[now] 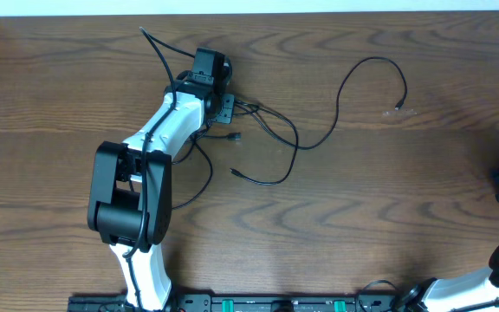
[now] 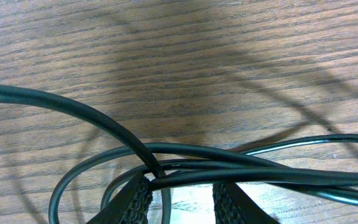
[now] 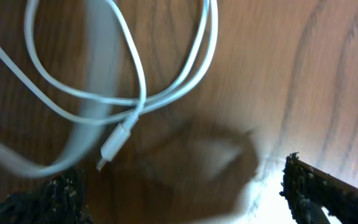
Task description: Untangle cables
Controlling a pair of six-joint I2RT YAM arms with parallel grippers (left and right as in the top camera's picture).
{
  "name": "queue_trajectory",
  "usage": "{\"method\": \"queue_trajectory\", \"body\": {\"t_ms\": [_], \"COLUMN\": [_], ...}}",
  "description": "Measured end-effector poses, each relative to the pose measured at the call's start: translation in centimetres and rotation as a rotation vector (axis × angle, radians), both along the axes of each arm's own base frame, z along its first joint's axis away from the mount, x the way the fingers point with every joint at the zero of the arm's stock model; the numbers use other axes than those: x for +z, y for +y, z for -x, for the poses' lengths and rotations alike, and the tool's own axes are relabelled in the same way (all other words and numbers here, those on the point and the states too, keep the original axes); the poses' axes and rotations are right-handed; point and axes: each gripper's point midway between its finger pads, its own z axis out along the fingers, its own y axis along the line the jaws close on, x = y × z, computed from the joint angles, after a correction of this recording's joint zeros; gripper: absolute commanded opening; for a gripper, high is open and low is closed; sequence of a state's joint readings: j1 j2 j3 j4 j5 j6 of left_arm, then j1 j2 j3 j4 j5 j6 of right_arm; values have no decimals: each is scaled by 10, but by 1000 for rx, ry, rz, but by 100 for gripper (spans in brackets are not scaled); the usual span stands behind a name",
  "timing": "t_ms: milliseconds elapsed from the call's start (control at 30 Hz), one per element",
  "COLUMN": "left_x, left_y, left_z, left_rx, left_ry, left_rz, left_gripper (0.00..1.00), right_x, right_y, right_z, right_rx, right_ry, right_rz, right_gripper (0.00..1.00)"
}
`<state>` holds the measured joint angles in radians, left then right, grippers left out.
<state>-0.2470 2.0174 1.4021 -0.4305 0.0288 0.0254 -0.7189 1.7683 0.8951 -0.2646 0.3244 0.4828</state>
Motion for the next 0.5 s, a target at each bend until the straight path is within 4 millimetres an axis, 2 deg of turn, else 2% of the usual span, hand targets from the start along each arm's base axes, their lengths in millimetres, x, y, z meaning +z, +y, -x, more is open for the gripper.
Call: {"method": "queue_trajectory", "body": {"t_ms": [367, 500], "left_x": [0, 0], "left_y": [0, 0], "left_z": [0, 0], "left_rx": [0, 0], "left_ry": [0, 0], "left_rz": [0, 0], "left_gripper": [33, 33], "right_x": [12, -4], "right_y": [-22, -26], "right_z": [-17, -18], "right_rx": [-13, -17], "right_ry": [-105, -110], "right_rz": [93, 80], "right_gripper": [99, 98]}}
